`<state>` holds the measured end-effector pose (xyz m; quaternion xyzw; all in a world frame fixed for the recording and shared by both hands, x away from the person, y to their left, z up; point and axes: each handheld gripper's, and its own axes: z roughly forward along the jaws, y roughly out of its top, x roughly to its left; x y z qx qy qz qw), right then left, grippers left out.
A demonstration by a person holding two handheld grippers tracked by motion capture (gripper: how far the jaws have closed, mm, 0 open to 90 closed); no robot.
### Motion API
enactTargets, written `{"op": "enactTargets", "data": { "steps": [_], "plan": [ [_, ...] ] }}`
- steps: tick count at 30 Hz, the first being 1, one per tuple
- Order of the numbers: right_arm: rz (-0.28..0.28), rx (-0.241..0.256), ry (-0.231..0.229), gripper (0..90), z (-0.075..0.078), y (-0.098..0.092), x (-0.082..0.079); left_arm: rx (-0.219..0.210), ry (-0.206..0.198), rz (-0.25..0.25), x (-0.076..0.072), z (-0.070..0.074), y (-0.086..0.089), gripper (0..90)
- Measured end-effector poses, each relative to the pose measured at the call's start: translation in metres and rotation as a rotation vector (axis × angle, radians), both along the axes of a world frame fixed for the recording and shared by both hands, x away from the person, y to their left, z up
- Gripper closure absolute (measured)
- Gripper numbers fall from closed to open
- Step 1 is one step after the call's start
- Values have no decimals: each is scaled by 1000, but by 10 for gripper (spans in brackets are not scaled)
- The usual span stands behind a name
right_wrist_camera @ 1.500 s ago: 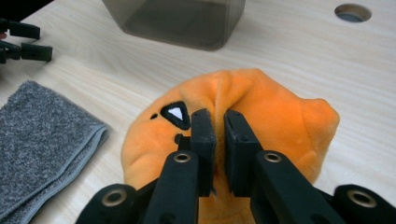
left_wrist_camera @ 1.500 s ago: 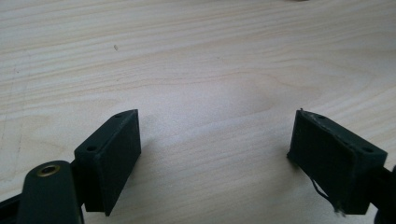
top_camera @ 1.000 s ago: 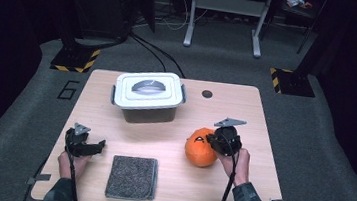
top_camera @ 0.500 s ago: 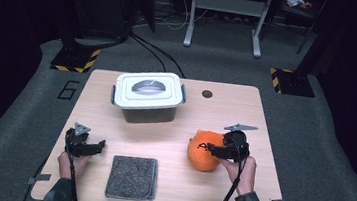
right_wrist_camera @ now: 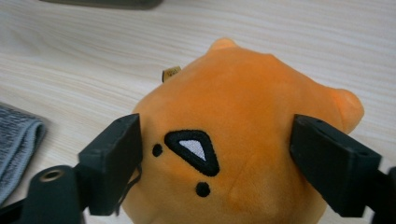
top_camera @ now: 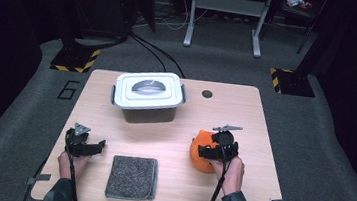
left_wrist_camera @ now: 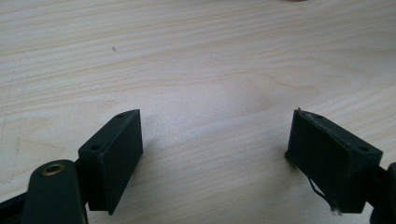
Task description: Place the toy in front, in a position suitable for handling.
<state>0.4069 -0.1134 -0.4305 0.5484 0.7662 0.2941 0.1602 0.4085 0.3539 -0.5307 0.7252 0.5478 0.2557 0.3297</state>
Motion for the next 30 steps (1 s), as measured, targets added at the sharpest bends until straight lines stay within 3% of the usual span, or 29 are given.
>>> {"op": "enactTargets", "data": {
  "steps": [6, 7, 9, 13, 16, 21, 30],
  "plan": [
    [-20, 4, 49, 424, -17, -9, -1, 2, -1, 0, 0, 0, 0, 179],
    [-20, 4, 49, 424, -17, -9, -1, 2, -1, 0, 0, 0, 0, 179],
    [-5, 21, 57, 556, -22, -11, -3, 2, -1, 0, 0, 0, 0, 179],
    [31, 12, 5, 678, -23, -13, -6, 2, -1, 1, 0, 0, 0, 179],
    [48, 25, -14, 706, -20, -15, -8, 3, -1, 0, 0, 0, 0, 179],
    [109, 65, -82, 725, -6, -22, -8, 3, -1, 0, 0, 0, 0, 179],
    [172, 26, -142, 718, 17, -18, 20, 3, -1, 0, 0, 0, 0, 179]
  ]
}}
